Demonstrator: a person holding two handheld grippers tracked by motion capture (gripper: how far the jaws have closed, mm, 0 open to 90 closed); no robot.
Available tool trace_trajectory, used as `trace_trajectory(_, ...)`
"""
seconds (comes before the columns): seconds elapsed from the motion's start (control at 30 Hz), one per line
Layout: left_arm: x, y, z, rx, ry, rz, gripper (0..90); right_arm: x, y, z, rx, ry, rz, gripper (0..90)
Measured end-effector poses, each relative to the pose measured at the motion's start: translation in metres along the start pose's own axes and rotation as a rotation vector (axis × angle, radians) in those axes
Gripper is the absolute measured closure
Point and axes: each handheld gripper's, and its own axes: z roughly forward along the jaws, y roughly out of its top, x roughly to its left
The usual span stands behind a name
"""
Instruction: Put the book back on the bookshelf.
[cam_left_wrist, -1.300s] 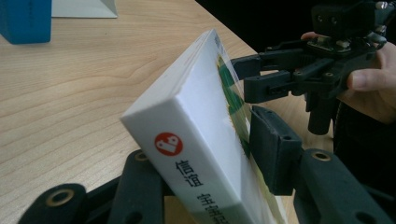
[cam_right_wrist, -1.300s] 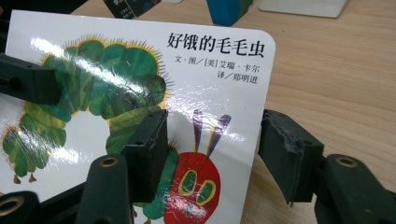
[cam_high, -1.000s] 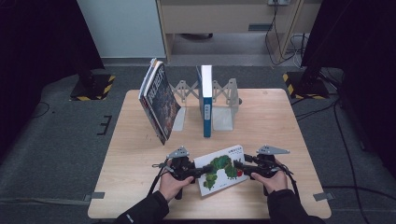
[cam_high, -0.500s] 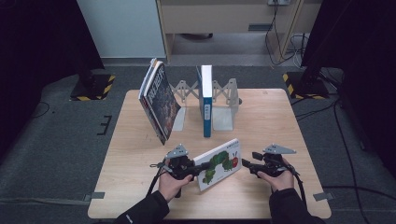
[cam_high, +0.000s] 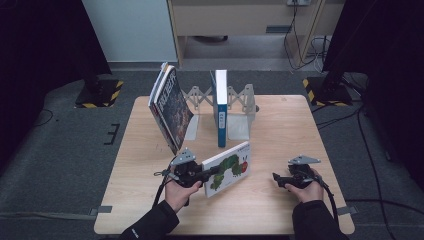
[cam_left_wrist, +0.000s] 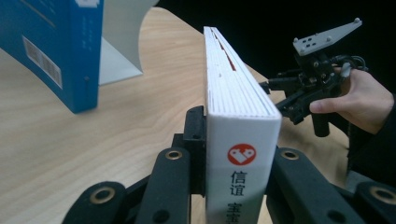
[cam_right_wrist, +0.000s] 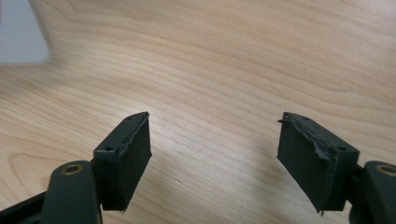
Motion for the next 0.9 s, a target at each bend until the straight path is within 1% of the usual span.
trace_trajectory(0.07, 0.000, 0.003, -0.002, -0.010, 0.007, -0.003, 75.1, -0.002, -0.001, 0.001, 0.009, -0.004, 0.010, 23.2)
trace_trajectory(0.13, -0.002, 0.006, -0.003, -0.017, 0.023, 0.013, 75.2, -0.002, -0.002, 0.002, 0.012, -0.004, 0.015, 20.9)
trace_trajectory(0.2, -0.003, 0.010, -0.005, -0.021, 0.037, 0.026, 75.2, -0.002, -0.004, 0.004, 0.037, -0.003, 0.019, 20.5)
trace_trajectory(0.27, -0.004, 0.013, -0.006, -0.035, 0.038, 0.026, 75.2, -0.003, -0.005, 0.005, 0.049, -0.016, 0.003, 19.9)
trace_trajectory(0.33, -0.004, 0.017, -0.007, -0.043, 0.038, 0.028, 75.1, -0.003, -0.005, 0.006, 0.044, -0.017, 0.013, 18.4)
trace_trajectory(0.47, -0.005, 0.021, -0.008, -0.053, 0.045, 0.030, 75.1, -0.004, -0.006, 0.006, 0.042, -0.028, 0.001, 16.3)
trace_trajectory(0.5, -0.005, 0.022, -0.008, -0.055, 0.047, 0.028, 75.1, -0.004, -0.007, 0.007, 0.038, -0.041, -0.006, 13.7)
trace_trajectory(0.63, -0.003, 0.030, -0.006, -0.069, 0.073, 0.030, 75.2, -0.004, -0.010, 0.008, 0.021, -0.054, 0.001, 9.3)
trace_trajectory(0.73, -0.003, 0.034, -0.003, -0.083, 0.094, 0.032, 75.2, -0.004, -0.013, 0.009, -0.003, -0.060, 0.004, 7.0)
trace_trajectory(0.83, -0.003, 0.038, 0.001, -0.085, 0.122, 0.046, 75.1, -0.005, -0.016, 0.010, -0.027, -0.059, 0.005, 4.8)
trace_trajectory(0.9, -0.003, 0.040, 0.004, -0.095, 0.133, 0.045, 75.1, -0.005, -0.016, 0.010, -0.026, -0.055, 0.005, 4.7)
